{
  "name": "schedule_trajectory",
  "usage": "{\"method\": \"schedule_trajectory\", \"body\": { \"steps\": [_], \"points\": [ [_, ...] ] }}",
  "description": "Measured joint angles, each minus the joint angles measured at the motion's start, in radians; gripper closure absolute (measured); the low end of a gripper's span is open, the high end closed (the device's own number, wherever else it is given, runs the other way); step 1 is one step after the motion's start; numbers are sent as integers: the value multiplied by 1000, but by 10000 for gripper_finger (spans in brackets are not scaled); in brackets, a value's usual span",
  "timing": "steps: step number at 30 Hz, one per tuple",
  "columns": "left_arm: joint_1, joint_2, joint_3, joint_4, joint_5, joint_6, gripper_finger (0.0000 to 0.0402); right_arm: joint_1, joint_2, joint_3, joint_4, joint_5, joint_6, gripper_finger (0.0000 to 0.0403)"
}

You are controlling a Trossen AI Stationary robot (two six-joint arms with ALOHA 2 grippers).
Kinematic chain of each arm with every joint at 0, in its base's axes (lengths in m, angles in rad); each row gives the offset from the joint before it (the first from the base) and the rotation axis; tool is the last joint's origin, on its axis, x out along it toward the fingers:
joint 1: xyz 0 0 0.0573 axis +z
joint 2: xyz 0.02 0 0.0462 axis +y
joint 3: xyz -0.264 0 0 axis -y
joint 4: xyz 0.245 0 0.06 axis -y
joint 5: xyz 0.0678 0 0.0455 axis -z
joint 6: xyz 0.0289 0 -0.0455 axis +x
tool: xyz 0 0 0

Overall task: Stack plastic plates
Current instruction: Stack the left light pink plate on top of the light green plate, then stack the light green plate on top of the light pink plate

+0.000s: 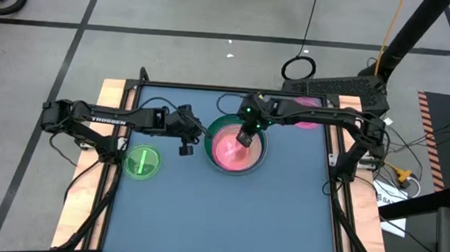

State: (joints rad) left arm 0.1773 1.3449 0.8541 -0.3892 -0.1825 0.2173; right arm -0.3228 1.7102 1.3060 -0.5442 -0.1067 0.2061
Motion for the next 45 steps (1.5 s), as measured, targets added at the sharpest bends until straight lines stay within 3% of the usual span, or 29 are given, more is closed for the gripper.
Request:
{"method": "schedule_trajectory", "body": {
  "steps": [11, 21, 33, 45],
  "points": [
    [-36, -16, 1, -85, 0, -98, 281, 7, -3, -1, -18, 162, 18, 322],
    [-72, -16, 0, -271, -1, -308, 281, 91, -8, -1, 10, 242, -33, 317],
    [-239, -16, 0, -475, 77, -713, 281, 217, -40, -5, 178, 267, -144, 316],
    [-403, -15, 0, -481, 104, -1063, 282, 239, -260, -124, 348, 297, -213, 316]
  ]
}}
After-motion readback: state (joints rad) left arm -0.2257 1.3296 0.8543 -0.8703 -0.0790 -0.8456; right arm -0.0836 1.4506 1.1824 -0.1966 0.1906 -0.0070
